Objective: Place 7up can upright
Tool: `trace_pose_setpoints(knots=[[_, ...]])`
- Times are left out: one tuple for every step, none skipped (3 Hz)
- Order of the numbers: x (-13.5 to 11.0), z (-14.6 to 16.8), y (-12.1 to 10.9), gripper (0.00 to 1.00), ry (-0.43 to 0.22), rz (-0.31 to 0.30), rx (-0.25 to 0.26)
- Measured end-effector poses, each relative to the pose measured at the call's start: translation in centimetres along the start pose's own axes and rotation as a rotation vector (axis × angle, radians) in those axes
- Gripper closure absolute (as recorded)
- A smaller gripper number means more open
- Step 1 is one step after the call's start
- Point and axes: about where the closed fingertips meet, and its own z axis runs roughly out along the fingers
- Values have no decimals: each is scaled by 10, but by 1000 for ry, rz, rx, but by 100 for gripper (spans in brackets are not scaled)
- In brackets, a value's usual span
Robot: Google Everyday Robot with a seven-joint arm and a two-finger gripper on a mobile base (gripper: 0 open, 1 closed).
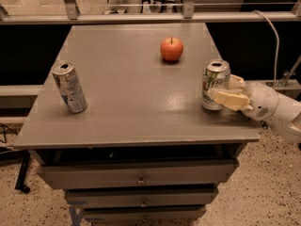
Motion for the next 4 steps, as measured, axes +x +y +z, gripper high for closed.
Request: trace_pose_setpoints(knots=[[-3, -13, -2, 82, 25, -14, -14], [-10, -25, -4, 59, 49, -23, -18], [-9, -37, -2, 35, 43, -22, -1], [-3, -45, 1, 13, 30, -16, 21]])
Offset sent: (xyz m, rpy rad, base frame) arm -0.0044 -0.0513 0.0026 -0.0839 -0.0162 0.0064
